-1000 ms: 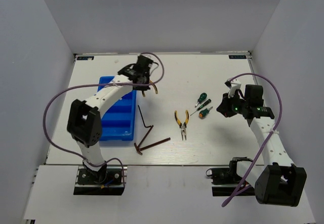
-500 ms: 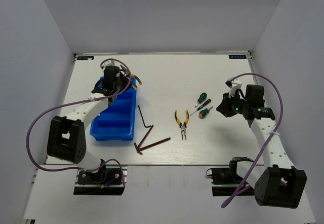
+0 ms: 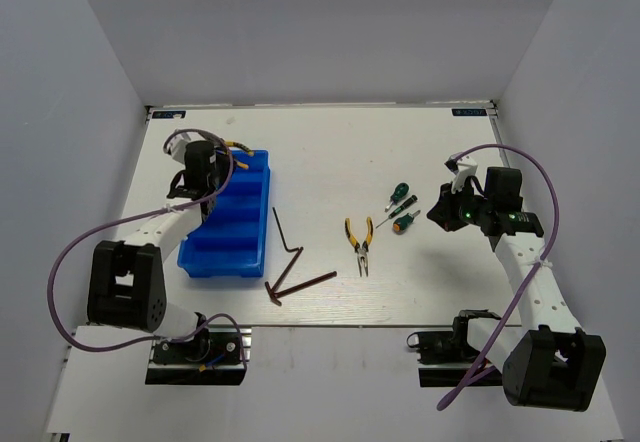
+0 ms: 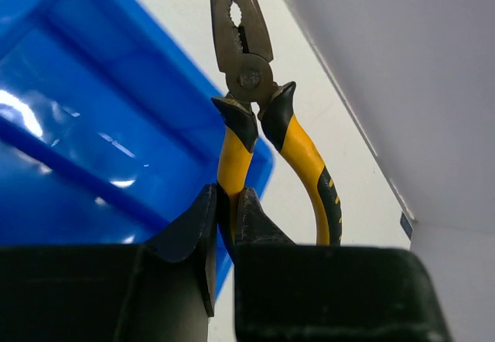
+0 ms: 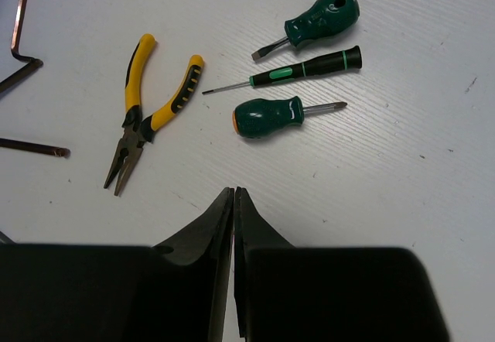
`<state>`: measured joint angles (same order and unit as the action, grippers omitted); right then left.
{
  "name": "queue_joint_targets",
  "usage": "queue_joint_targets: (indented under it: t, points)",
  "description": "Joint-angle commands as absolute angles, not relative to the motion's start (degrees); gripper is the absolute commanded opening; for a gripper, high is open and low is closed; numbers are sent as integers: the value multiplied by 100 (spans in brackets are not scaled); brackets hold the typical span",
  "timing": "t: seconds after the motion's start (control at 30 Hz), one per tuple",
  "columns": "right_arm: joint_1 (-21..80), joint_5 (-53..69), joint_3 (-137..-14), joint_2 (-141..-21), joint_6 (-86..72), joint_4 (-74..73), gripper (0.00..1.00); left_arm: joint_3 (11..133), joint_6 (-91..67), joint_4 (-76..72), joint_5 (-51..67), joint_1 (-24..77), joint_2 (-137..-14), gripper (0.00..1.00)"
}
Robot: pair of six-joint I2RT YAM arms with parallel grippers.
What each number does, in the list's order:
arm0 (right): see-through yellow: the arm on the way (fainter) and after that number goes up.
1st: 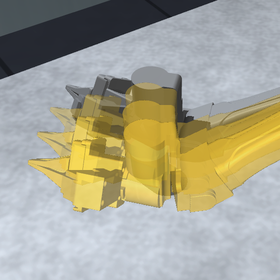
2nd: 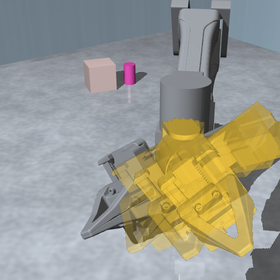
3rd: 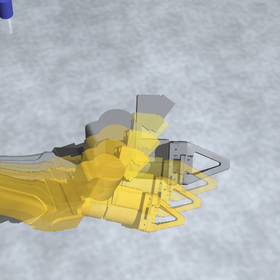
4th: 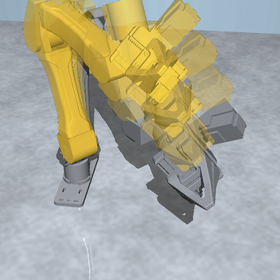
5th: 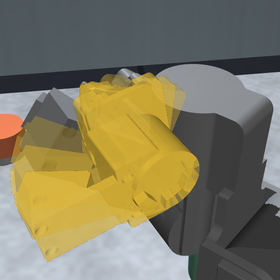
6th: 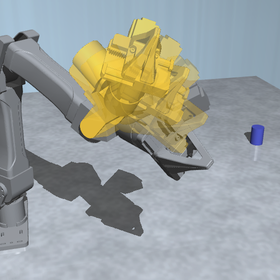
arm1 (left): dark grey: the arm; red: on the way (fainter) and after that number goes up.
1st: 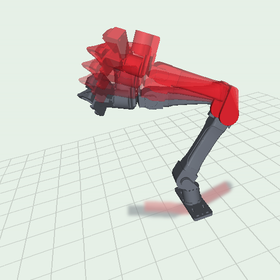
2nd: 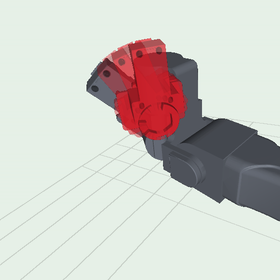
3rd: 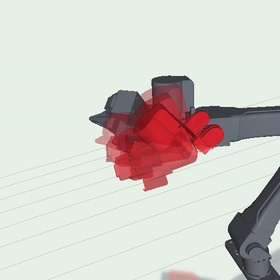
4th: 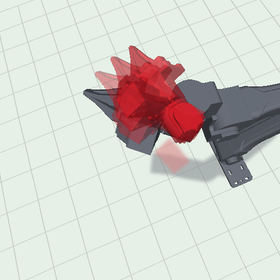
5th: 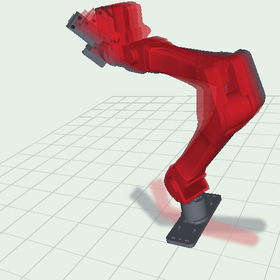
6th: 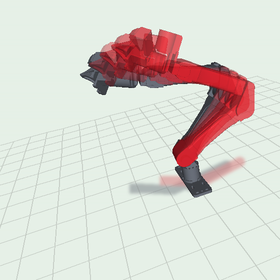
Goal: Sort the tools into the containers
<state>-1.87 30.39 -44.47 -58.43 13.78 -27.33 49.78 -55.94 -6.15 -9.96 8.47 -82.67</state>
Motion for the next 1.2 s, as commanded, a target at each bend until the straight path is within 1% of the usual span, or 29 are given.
queue_joint_targets:
  t: [0.0, 0.1, 0.2, 0.33, 0.43, 0.5, 0.63, 0.67, 0.93, 1.0, 1.03, 1.1, 1.13, 1.17]
  points:
    - [-202, 3129, -4570, -5792, 1433, -2769, 9, 4764, -6177, -941, -1563, 826, -7901, 0]
    - [-202, 3155, -4579, -5827, 1433, -2777, 9, 4921, -6512, -511, -1723, 826, -8068, 0]
    - [-202, 3164, -4597, -5880, 1433, -2786, 9, 5343, -6653, 8, -1775, 888, -8392, 0]
    - [-202, 3138, -4579, -5871, 1459, -2777, 9, 5528, -6925, -80, -1600, 940, -8682, 0]
    - [-202, 3138, -4579, -5906, 1459, -2786, 9, 5660, -7530, 114, -1275, 880, -8964, 0]
    - [-211, 3146, -4588, -5897, 1468, -2795, 9, 5660, -7768, -26, -1091, 879, -9184, 0]
    - [-211, 3146, -4579, -5880, 1459, -2786, 9, 5660, -8182, -97, -1143, 940, -9316, 0]
    - [-211, 3138, -4570, -5880, 1476, -2786, 9, 5721, -8244, 86, -1143, 940, -9316, 0]
    - [-211, 3138, -4570, -5915, 1459, -2786, 9, 5722, -8358, 141, -1292, 940, -9422, 0]
    - [-202, 3138, -4570, -5915, 1468, -2795, 9, 5722, -8358, 210, -1230, 940, -9475, 10]
    - [-202, 3138, -4579, -5915, 1459, -2778, 9, 5722, -8358, 263, -1230, 940, -9475, 26]
    - [-211, 3146, -4570, -5915, 1476, -2786, 9, 5722, -8358, 264, -1169, 940, -9475, 39]
    - [-211, 3138, -4570, -5898, 1468, -2777, 9, 5722, -8358, 264, -1169, 940, -9475, 50]
    - [-211, 3138, -4562, -5915, 1468, -2769, 9, 5722, -8358, 264, -1117, 940, -9475, 55]
